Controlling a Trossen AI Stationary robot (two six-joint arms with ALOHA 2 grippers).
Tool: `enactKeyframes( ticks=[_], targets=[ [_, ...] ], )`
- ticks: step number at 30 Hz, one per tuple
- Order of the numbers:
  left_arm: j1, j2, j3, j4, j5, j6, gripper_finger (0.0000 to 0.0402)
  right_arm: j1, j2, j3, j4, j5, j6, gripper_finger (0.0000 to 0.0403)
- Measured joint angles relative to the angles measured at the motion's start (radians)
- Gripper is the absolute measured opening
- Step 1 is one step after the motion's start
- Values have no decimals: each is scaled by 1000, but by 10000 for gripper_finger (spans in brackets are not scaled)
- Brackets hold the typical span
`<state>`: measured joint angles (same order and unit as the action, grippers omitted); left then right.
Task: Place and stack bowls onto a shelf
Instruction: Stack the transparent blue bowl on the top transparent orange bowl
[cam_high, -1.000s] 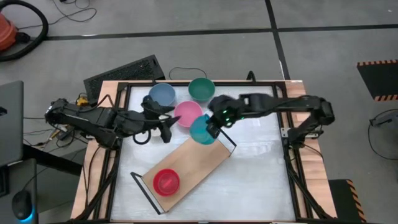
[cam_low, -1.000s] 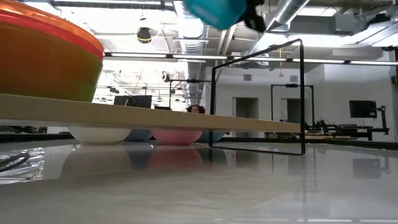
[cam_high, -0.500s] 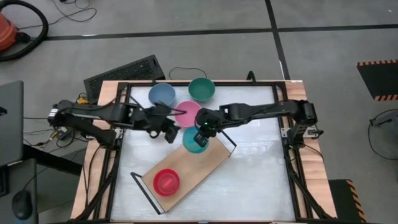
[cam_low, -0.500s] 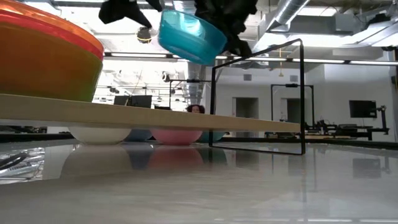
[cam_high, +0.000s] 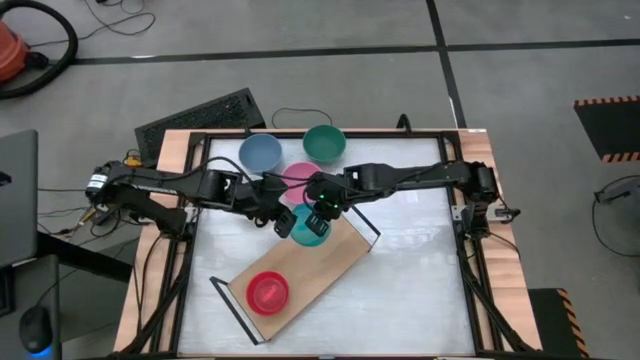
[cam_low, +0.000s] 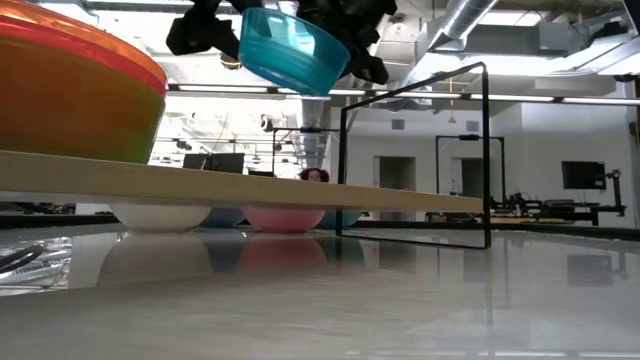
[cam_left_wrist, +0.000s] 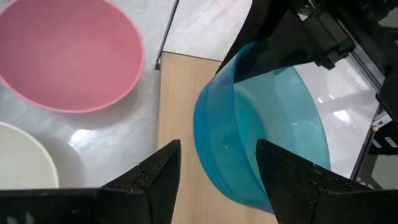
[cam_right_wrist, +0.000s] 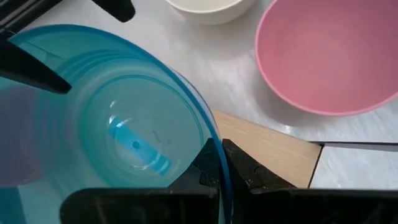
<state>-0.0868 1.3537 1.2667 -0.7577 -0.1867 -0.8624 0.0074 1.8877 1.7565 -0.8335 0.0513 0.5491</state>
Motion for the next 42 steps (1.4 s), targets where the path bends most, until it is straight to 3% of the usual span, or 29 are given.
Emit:
enactKeyframes(
  ticks=[5,11,15,20,30,37,42],
  targets=[
    [7,15,0,-8,41,6,164,0,0,0,1,0,-10,23],
    [33,31,1,12,51,14,70,5,0,0,0,0,-46,24],
    [34,33,1,-3,64,48,11,13,-2,0,-6,-26,-101,57],
    [34,34,1,-26,72,59,2,11,-4,0,12,-104,-148,103],
    [34,34,2,-23,181,125,1,-10,-53,72,-48,-388,-286,174],
    [35,34,-2,-94,271,182,1,-45,-170,108,-152,-462,-301,181],
    [0,12,-2,-150,311,172,1,-59,-284,108,-243,-445,-291,174]
  ],
)
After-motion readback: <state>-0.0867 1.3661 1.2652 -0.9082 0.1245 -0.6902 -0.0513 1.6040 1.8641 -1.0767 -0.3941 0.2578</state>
